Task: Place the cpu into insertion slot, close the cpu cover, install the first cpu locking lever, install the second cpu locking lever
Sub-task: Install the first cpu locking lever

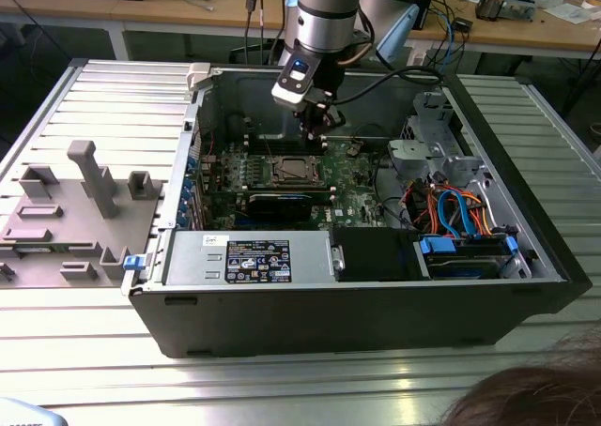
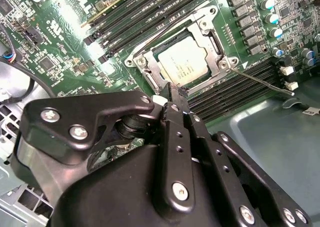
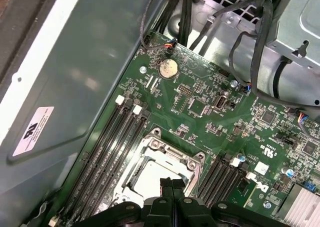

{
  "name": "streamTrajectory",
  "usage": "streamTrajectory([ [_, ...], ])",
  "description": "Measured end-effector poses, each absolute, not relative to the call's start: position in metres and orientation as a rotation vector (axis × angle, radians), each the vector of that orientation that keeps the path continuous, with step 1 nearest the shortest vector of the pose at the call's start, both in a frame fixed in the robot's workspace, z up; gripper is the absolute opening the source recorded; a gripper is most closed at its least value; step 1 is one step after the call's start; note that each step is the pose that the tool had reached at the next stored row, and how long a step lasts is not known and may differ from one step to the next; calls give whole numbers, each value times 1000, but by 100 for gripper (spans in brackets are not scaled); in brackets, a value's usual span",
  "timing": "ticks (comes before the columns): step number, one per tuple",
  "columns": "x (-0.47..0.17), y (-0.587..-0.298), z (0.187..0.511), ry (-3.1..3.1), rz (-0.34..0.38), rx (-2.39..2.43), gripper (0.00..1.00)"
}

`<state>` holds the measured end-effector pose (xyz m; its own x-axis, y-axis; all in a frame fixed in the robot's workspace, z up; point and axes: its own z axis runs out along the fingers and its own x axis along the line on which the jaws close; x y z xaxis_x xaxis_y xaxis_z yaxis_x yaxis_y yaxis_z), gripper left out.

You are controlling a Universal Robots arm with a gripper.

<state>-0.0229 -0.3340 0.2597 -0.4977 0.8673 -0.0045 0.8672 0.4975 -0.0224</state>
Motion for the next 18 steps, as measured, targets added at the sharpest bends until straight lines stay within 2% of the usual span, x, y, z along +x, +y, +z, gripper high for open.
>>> streamTrajectory([
  [18,-23,-334,260,-2791,34,-1428,11],
])
